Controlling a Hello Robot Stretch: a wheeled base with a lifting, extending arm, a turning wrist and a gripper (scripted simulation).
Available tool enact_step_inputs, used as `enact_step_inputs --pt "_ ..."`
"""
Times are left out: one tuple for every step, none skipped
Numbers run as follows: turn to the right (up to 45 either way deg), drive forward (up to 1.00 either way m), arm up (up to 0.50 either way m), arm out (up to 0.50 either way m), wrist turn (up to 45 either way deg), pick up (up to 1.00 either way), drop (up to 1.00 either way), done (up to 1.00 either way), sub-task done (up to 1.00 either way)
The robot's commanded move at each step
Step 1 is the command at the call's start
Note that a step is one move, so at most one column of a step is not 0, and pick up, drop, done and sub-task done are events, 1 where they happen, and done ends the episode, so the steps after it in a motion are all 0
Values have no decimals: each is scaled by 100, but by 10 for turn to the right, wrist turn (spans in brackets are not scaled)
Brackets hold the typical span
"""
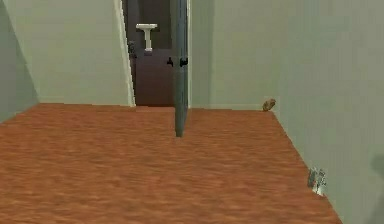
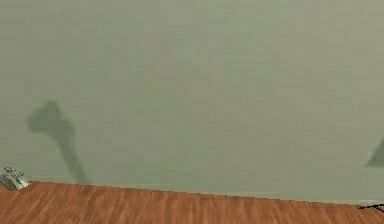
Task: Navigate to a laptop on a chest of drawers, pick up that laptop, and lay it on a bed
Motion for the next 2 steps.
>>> enact_step_inputs --pt "0 55 0 0 0 0 0 0 0" --pt "-240 0 0 0 0 0 0 0 0"
